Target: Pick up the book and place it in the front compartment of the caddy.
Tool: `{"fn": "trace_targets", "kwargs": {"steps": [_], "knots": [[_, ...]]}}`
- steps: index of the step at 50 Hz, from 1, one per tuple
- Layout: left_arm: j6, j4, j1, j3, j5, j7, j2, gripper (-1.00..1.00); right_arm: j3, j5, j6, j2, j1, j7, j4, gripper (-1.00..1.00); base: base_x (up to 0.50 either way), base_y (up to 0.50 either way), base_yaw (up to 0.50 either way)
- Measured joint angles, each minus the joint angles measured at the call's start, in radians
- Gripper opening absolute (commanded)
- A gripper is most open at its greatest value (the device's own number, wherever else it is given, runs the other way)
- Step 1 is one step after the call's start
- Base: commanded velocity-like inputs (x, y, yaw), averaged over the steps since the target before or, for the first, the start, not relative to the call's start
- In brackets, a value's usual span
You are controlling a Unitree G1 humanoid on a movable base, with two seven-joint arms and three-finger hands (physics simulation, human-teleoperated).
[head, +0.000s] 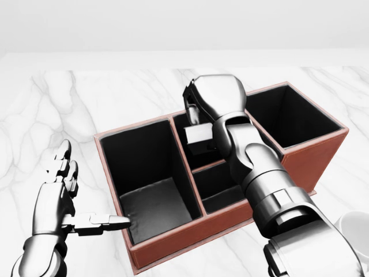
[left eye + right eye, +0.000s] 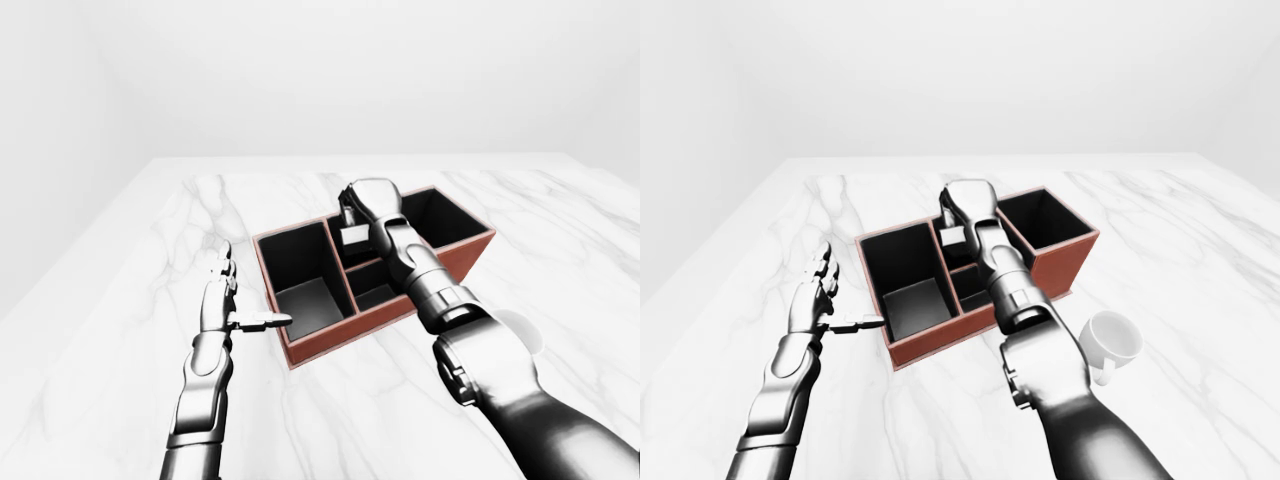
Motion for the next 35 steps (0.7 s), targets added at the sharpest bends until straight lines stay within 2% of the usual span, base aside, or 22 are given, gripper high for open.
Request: {"fn": "trace_targets", "kwargs": {"steps": [35], "knots": [[0.0, 0.001, 0.001, 0.0, 0.002, 0.001, 0.0, 1.0, 0.012, -0.036, 0.0, 0.013, 0.003, -0.095, 0.034, -1.0, 0.0, 0.0, 0.0]]}}
